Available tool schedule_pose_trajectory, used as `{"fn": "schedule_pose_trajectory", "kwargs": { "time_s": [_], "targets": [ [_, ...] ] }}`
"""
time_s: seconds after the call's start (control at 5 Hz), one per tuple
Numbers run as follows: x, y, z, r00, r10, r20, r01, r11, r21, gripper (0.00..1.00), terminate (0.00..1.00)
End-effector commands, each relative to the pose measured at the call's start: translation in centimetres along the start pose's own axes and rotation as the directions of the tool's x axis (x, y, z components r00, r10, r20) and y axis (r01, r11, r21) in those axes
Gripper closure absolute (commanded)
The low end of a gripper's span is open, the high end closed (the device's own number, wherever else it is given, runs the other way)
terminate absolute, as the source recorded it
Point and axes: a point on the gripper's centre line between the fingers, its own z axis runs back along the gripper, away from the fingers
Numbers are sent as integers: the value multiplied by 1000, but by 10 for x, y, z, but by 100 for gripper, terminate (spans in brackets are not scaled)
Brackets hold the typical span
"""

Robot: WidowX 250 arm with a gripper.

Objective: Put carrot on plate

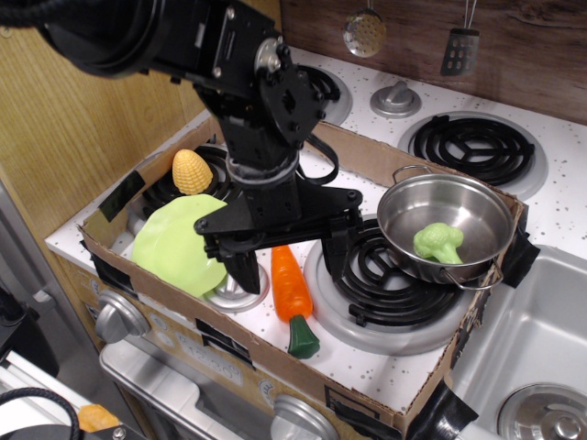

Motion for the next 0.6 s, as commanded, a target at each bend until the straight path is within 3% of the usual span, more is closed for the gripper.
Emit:
{"fn": "schedule_pose_trajectory", "kwargs": {
  "time_s": [0.0, 0.4],
  "targets": [
    [5, -9, -26, 1000, -25, 6, 25, 998, -62, 0, 0],
    [3, 3, -54, 999, -3, 33, 7, 993, -118, 0, 0]
  ]
}}
